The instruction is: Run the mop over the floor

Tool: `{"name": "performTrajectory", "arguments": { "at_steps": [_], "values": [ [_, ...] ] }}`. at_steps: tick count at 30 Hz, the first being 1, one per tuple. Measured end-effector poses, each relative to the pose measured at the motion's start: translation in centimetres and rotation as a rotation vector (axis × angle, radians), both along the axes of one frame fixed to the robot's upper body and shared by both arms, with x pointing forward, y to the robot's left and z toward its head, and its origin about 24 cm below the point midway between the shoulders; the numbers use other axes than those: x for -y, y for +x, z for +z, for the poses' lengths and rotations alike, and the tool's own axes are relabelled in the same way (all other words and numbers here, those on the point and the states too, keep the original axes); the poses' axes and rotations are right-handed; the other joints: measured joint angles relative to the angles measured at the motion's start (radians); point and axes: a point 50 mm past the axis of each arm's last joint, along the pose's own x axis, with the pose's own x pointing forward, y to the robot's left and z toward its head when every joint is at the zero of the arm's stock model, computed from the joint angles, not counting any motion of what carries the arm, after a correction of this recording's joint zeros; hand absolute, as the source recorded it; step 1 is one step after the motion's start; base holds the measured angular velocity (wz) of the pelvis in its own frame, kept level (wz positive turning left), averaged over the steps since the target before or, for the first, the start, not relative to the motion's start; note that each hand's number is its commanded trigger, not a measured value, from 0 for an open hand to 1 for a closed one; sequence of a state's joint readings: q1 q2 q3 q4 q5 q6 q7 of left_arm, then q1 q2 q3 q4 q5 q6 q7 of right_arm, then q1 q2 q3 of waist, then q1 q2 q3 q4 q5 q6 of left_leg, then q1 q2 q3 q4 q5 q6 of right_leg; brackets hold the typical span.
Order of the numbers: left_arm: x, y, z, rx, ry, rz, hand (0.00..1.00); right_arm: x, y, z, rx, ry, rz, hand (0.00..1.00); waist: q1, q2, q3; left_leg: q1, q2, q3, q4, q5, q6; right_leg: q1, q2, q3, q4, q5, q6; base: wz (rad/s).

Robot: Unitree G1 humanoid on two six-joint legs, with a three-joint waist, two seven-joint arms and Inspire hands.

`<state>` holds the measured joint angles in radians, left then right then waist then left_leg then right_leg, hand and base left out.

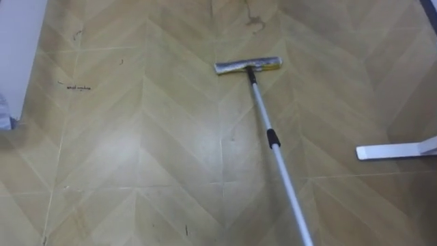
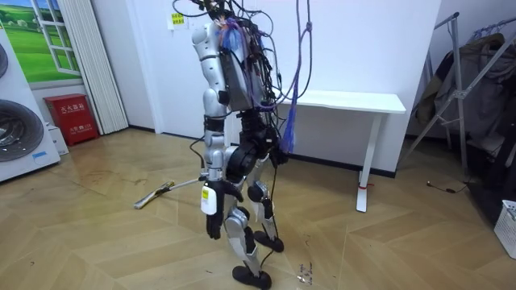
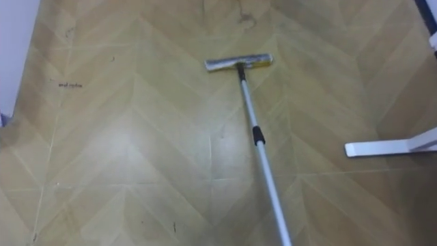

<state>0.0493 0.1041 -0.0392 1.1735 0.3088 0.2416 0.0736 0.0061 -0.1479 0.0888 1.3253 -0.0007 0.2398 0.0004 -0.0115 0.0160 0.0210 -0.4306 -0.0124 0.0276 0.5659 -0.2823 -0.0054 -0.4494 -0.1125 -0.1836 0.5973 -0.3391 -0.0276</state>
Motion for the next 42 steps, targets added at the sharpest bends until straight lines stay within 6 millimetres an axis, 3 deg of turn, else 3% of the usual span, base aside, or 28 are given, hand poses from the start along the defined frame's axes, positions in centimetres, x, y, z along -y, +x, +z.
{"name": "performTrajectory", "arguments": {
  "at_steps": [2, 5, 8, 10, 12, 13, 14, 15, 16, 18, 20, 21, 23, 25, 26, 28, 29, 30, 31, 32, 33, 35, 36, 37, 38, 39, 41, 42],
  "values": [
    [0.0, -0.3, -0.1, -0.017, 0.011, -0.005, 0.0, 0.1, 0.7, 0.1, 0.007, -0.016, -0.005, 1.0, 0.01, 0.001, 0.002, -0.067, 0.022, 0.002, 0.147, -0.027, -0.01, -0.03, -0.004, -0.007, 0.094, -0.056, -0.021, 0.17],
    [0.2, -0.4, -0.1, -0.02, 0.0, 0.002, 0.0, 0.6, 2.3, 0.4, 0.03, -0.052, -0.01, 1.0, 0.049, 0.005, 0.0093, -0.16, 0.055, 0.001, 0.322, -0.025, -0.013, -0.062, 0.015, -0.008, 0.186, -0.103, -0.055, 0.01],
    [0.3, 0.3, -0.1, 0.003, -0.004, -0.004, 0.0, 1.7, 5.7, 1.4, 0.112, -0.078, -0.033, 1.0, 0.066, -0.005, 0.0135, -0.218, 0.052, 0.002, 0.359, -0.032, -0.014, -0.102, 0.015, -0.006, 0.238, -0.124, -0.067, 0.11],
    [0.1, 0.9, 0.1, 0.02, -0.002, -0.009, 0.0, 1.9, 7.2, 1.8, 0.156, -0.078, -0.058, 1.0, 0.091, 0.0, 0.0098, -0.257, 0.03, 0.006, 0.293, -0.03, -0.015, -0.103, 0.018, -0.005, 0.237, -0.124, -0.071, -0.03],
    [0.1, 0.8, 0.1, 0.02, -0.005, -0.009, 0.0, 2.3, 7.9, 2.1, 0.175, -0.086, -0.068, 1.0, 0.105, 0.001, 0.0099, -0.28, 0.001, 0.005, 0.183, -0.011, -0.008, -0.085, 0.018, -0.006, 0.238, -0.137, -0.064, -0.08],
    [0.0, 0.4, 0.0, 0.01, -0.01, -0.007, 0.0, 2.4, 8.2, 2.3, 0.183, -0.084, -0.068, 1.0, 0.108, 0.002, 0.0075, -0.287, -0.015, 0.001, 0.158, 0.041, 0.009, -0.071, 0.014, -0.005, 0.24, -0.15, -0.056, -0.11],
    [0.0, 0.2, 0.0, 0.003, -0.015, -0.007, 0.0, 2.4, 8.2, 2.2, 0.183, -0.077, -0.072, 1.0, 0.105, 0.003, -0.0022, -0.283, -0.023, 0.002, 0.153, 0.055, 0.024, -0.063, 0.008, -0.004, 0.239, -0.157, -0.042, -0.06],
    [0.0, 0.4, 0.0, 0.006, -0.019, -0.008, 0.0, 2.4, 7.9, 2.2, 0.181, -0.072, -0.081, 1.0, 0.1, 0.001, -0.0009, -0.28, -0.027, 0.006, 0.154, 0.054, 0.03, -0.055, 0.006, -0.002, 0.236, -0.163, -0.032, 0.17],
    [0.0, 0.6, 0.1, 0.011, -0.028, -0.01, 0.0, 2.5, 7.2, 2.0, 0.171, -0.065, -0.107, 1.0, 0.098, -0.005, 0.0013, -0.27, -0.037, 0.021, 0.156, 0.04, 0.052, -0.041, -0.006, -0.001, 0.234, -0.176, -0.018, 0.23],
    [0.2, 1.0, 0.1, 0.03, -0.041, -0.015, 0.0, 3.0, 5.9, 1.8, 0.146, -0.064, -0.118, 1.0, 0.098, -0.008, -0.0005, -0.257, -0.05, 0.033, 0.17, 0.012, 0.07, -0.031, -0.021, 0.022, 0.248, -0.185, -0.006, 0.11],
    [0.3, 1.4, 0.2, 0.049, -0.044, -0.019, 0.0, 4.5, 3.7, 1.9, 0.097, -0.096, -0.116, 1.0, 0.089, -0.003, -0.0035, -0.251, -0.076, 0.052, 0.201, -0.038, 0.097, -0.084, -0.043, 0.061, 0.381, -0.157, 0.033, 0.09],
    [0.3, 1.4, 0.2, 0.052, -0.045, -0.018, 0.0, 4.9, 3.0, 1.9, 0.079, -0.109, -0.117, 1.0, 0.085, 0.0, -0.0053, -0.249, -0.086, 0.049, 0.208, -0.051, 0.101, -0.098, -0.046, 0.076, 0.418, -0.143, 0.037, 0.18],
    [0.2, 1.3, 0.2, 0.059, -0.035, -0.014, 0.0, 5.7, 0.3, 1.8, 0.014, -0.138, -0.12, 1.0, 0.073, 0.024, -0.0145, -0.234, -0.096, 0.021, 0.214, -0.091, 0.115, -0.188, -0.031, 0.122, 0.545, -0.05, 0.038, 0.11],
    [0.1, 1.5, 0.3, 0.069, -0.025, -0.019, 0.0, 5.4, -1.0, 1.6, -0.012, -0.133, -0.131, 1.0, 0.067, 0.037, -0.0134, -0.225, -0.09, 0.006, 0.201, -0.107, 0.115, -0.28, -0.001, 0.147, 0.518, -0.066, 0.037, 0.02],
    [0.2, 1.5, 0.3, 0.072, -0.024, -0.018, 0.0, 5.0, -1.7, 1.4, -0.028, -0.123, -0.143, 1.0, 0.06, 0.044, -0.0129, -0.215, -0.088, -0.002, 0.189, -0.113, 0.113, -0.343, 0.018, 0.154, 0.444, -0.066, 0.036, 0.1],
    [0.2, 1.5, 0.3, 0.076, -0.023, -0.021, 0.0, 4.5, -2.8, 1.1, -0.053, -0.106, -0.156, 1.0, 0.047, 0.048, -0.0108, -0.182, -0.087, -0.009, 0.167, -0.135, 0.105, -0.408, 0.024, 0.153, 0.281, -0.034, 0.022, 0.15],
    [0.3, 1.1, 0.3, 0.066, -0.023, -0.015, 0.0, 4.3, -3.5, 1.1, -0.07, -0.096, -0.159, 1.0, 0.042, 0.053, -0.0077, -0.151, -0.085, -0.016, 0.163, -0.16, 0.096, -0.429, 0.024, 0.149, 0.18, 0.03, 0.015, 0.11],
    [0.4, 0.9, 0.2, 0.062, -0.025, -0.011, 0.0, 4.2, -4.0, 1.1, -0.082, -0.095, -0.159, 1.0, 0.04, 0.058, -0.0077, -0.134, -0.083, -0.022, 0.164, -0.176, 0.091, -0.429, 0.024, 0.148, 0.162, 0.067, 0.014, 0.1],
    [0.6, 0.4, 0.1, 0.046, -0.03, -0.004, 0.0, 4.1, -5.1, 1.0, -0.107, -0.095, -0.166, 1.0, 0.042, 0.064, -0.0129, -0.106, -0.071, -0.037, 0.177, -0.207, 0.075, -0.404, 0.028, 0.125, 0.156, 0.103, 0.001, 0.0],
    [0.5, 0.1, 0.0, 0.036, -0.033, 0.013, 0.0, 4.0, -5.4, 1.0, -0.119, -0.096, -0.167, 1.0, 0.047, 0.075, -0.0187, -0.08, -0.056, -0.038, 0.201, -0.23, 0.049, -0.379, 0.03, 0.098, 0.182, 0.101, -0.019, -0.07],
    [0.5, -0.1, 0.0, 0.029, -0.033, 0.022, 0.0, 4.0, -5.3, 1.0, -0.12, -0.096, -0.162, 1.0, 0.046, 0.071, -0.0154, -0.077, -0.05, -0.034, 0.227, -0.234, 0.042, -0.369, 0.03, 0.088, 0.199, 0.086, -0.038, -0.13],
    [0.4, -0.4, 0.0, 0.019, -0.031, 0.042, 0.0, 4.2, -3.2, 1.1, -0.095, -0.105, -0.139, 1.0, 0.048, 0.075, -0.015, -0.096, -0.009, -0.015, 0.408, -0.199, -0.006, -0.317, 0.055, 0.073, 0.259, 0.007, -0.056, -0.07],
    [0.4, -0.3, 0.0, 0.02, -0.03, 0.04, 0.0, 4.3, -2.5, 1.2, -0.087, -0.109, -0.13, 1.0, 0.048, 0.075, -0.0145, -0.103, 0.001, -0.009, 0.448, -0.182, -0.012, -0.304, 0.06, 0.07, 0.269, -0.01, -0.059, 0.0],
    [0.4, -0.1, 0.0, 0.031, -0.029, 0.036, 0.0, 4.7, -0.3, 1.5, -0.058, -0.123, -0.114, 1.0, 0.049, 0.066, -0.0096, -0.119, 0.004, -0.007, 0.519, -0.138, -0.008, -0.286, 0.062, 0.072, 0.293, -0.044, -0.067, 0.05],
    [0.4, 0.3, 0.1, 0.043, -0.028, 0.033, 0.0, 5.4, 2.3, 2.1, -0.01, -0.143, -0.1, 1.0, 0.054, 0.056, -0.0056, -0.144, 0.005, -0.006, 0.55, -0.132, -0.014, -0.278, 0.061, 0.077, 0.306, -0.068, -0.072, 0.04],
    [0.4, 0.5, 0.1, 0.05, -0.026, 0.032, 0.0, 5.7, 3.8, 2.4, 0.021, -0.153, -0.094, 1.0, 0.059, 0.054, -0.0032, -0.168, 0.011, -0.005, 0.548, -0.134, -0.011, -0.276, 0.062, 0.077, 0.308, -0.074, -0.075, -0.08],
    [-0.3, 1.8, 0.5, 0.08, 0.0, 0.023, 0.0, 5.8, 9.8, 4.2, 0.17, -0.158, -0.087, 1.0, 0.106, 0.022, 0.0175, -0.29, 0.018, 0.002, 0.473, -0.134, -0.012, -0.266, 0.071, 0.087, 0.299, -0.085, -0.082, -0.18],
    [-0.5, 2.0, 0.6, 0.087, 0.007, 0.022, 0.0, 6.1, 10.6, 4.6, 0.193, -0.163, -0.09, 1.0, 0.112, 0.017, 0.0205, -0.318, 0.019, 0.004, 0.433, -0.131, -0.016, -0.26, 0.074, 0.087, 0.293, -0.087, -0.081, -0.09]
  ]
}}
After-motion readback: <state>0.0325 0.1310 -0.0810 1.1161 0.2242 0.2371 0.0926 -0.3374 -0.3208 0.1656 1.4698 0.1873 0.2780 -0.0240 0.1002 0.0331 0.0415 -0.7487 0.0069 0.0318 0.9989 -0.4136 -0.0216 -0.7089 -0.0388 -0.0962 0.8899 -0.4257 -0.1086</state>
